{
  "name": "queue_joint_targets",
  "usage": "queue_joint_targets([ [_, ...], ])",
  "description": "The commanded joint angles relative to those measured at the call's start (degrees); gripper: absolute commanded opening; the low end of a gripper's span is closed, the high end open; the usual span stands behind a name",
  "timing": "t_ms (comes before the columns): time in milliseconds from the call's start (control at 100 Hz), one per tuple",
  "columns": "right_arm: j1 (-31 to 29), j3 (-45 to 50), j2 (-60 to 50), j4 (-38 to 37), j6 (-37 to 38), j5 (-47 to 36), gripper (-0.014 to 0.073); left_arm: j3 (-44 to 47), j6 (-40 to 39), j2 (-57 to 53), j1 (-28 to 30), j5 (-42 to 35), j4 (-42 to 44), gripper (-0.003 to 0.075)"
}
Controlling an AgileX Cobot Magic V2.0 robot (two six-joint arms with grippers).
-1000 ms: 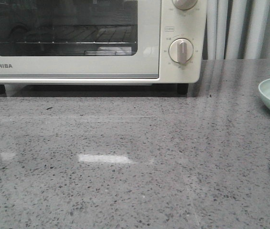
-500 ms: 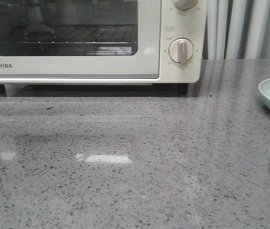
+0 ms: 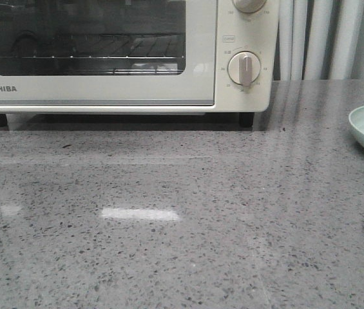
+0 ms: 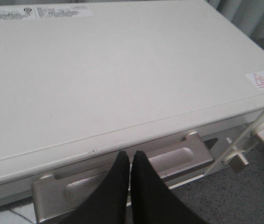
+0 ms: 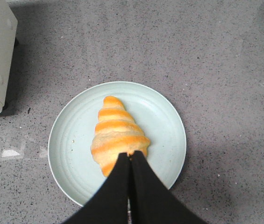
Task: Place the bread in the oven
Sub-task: 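Pull the oven door handle down and open with the left gripper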
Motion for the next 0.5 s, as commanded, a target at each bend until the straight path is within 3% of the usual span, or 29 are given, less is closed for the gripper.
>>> queue_joint_targets([
  [0, -0.23, -1.80, 0.29, -0.35, -0.53, -2.96, -0.0076, -2.27, 0.07, -0.11, 0.53, -3.20, -0.69, -0.0021],
  [270, -0.13, -1.80, 0.29, -0.35, -0.53, -2.55, -0.0076, -2.27, 0.07, 3.50, 0.82, -4.29, -0.57, -0.0021],
  [490, 0.00, -1.80, 0.29, -0.35, -0.53, -2.46, -0.0076, -2.27, 0.07, 5.18, 0.82, 1.41, -0.69, -0.0021],
])
